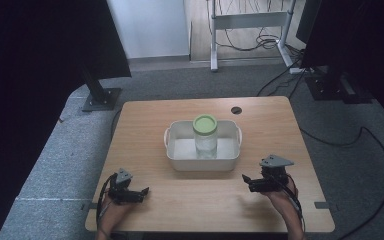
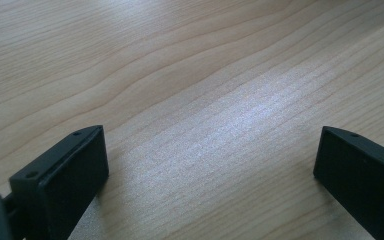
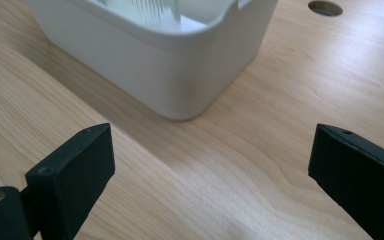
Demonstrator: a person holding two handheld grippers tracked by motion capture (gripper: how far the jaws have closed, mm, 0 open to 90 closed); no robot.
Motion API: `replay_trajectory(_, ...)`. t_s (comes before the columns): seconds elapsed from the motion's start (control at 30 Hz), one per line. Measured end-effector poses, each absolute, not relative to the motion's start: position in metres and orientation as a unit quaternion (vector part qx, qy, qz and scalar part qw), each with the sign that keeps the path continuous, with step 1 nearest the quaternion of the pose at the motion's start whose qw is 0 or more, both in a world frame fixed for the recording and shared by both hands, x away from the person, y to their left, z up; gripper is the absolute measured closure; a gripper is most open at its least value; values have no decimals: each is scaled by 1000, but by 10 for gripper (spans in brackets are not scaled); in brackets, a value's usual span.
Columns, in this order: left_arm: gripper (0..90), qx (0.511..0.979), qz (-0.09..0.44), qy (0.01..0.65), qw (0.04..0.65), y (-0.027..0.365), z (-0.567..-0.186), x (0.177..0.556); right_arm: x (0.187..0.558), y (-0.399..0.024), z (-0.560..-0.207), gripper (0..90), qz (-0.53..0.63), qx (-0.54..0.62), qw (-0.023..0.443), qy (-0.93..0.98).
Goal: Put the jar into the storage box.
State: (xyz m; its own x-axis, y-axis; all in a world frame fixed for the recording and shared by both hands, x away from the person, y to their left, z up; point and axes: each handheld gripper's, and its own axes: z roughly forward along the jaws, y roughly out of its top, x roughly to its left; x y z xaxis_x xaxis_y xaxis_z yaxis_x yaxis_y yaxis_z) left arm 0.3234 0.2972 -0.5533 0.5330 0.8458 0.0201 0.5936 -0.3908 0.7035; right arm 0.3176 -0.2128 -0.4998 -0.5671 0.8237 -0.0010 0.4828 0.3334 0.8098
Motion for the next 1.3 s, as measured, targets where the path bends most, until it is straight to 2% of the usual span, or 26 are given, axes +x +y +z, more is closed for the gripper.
replay_trajectory(1.03,8,811,192,445,328,297,-553,323,290,-229,-559,51,355,470,194,784)
replay_trajectory(1.3,8,810,192,445,329,297,-553,323,287,-228,-560,50,342,471,200,788)
